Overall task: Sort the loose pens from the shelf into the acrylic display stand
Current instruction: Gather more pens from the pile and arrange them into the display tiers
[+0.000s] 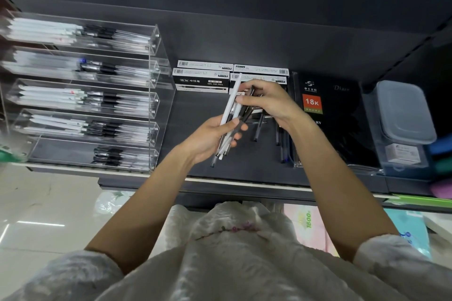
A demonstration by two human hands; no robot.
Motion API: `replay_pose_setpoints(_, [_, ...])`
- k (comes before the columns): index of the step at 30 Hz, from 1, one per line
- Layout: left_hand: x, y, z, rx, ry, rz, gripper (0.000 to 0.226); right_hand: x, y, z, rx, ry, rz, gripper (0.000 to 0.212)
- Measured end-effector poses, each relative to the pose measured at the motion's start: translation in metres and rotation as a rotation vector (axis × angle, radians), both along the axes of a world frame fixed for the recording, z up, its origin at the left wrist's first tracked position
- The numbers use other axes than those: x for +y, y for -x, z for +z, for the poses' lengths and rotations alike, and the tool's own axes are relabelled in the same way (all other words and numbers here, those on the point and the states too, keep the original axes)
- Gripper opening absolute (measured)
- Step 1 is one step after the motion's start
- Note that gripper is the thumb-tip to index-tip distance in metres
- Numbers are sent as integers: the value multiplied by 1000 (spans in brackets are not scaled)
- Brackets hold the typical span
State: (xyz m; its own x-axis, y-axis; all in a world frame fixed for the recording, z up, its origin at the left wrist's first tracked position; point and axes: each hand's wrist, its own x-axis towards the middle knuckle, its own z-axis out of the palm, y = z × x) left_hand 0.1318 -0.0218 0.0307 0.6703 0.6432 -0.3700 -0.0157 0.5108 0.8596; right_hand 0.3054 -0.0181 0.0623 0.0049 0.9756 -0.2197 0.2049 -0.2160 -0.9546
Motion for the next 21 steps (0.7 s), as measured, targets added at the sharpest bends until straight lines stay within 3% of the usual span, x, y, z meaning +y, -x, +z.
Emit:
replay_pose_setpoints(4, [-3, 5, -7, 28, -16, -71, 20, 1, -9, 3, -65, 1, 102, 33])
replay_pose_setpoints(7, [-7, 5, -13, 55, -19, -85, 22, 2, -8, 7, -78, -53, 150, 17])
replay_pose_setpoints(10, [-9, 5, -20, 130, -54, -90, 18, 3, -9, 11, 25, -112, -64, 5])
replay_pose_setpoints(13, [-11, 4, -26, 144, 13, 119, 14, -3, -17, 16, 138, -201, -395, 8])
replay_pose_setpoints(15, [-10, 2, -28, 41, 98, 329, 13, -16, -11, 11, 93, -221, -446, 13])
replay_pose_setpoints(21, [-4, -20, -14, -133, 171, 582, 16, -56, 53, -28, -294, -430, -508, 10])
